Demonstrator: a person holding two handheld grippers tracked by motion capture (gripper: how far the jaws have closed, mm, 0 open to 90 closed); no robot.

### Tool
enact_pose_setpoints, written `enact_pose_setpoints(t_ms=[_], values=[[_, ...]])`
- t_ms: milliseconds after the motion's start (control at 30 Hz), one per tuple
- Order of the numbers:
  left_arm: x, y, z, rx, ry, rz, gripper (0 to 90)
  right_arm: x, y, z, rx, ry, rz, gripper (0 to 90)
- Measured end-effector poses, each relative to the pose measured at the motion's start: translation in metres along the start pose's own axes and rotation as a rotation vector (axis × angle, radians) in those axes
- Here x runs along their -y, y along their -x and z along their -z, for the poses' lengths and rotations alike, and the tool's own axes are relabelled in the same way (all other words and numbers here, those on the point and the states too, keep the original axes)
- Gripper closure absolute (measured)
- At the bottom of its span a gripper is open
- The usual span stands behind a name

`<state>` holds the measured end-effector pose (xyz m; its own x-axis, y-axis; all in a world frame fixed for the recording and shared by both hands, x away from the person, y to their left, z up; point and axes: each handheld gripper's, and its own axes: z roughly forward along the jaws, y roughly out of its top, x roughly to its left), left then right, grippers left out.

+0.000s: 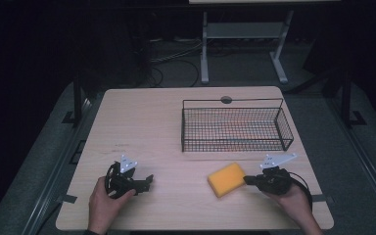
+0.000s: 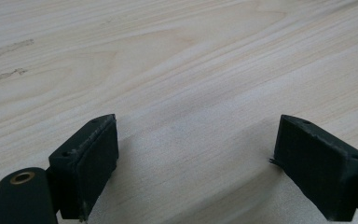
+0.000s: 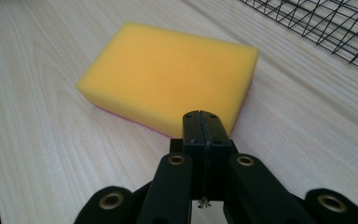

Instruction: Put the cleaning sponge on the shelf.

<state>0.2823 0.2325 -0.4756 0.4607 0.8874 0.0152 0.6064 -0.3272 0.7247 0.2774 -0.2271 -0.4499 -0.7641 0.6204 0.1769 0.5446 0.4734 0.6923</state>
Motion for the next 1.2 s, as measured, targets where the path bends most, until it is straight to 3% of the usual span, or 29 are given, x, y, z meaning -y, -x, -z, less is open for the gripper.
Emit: enact_pose_setpoints(t_ms=[1200], values=[[0.0,0.0,0.0,0.0,0.003,0.004,13.0,-0.031,0.029,-0.028,0.034,0.014,-0.013,89.7]])
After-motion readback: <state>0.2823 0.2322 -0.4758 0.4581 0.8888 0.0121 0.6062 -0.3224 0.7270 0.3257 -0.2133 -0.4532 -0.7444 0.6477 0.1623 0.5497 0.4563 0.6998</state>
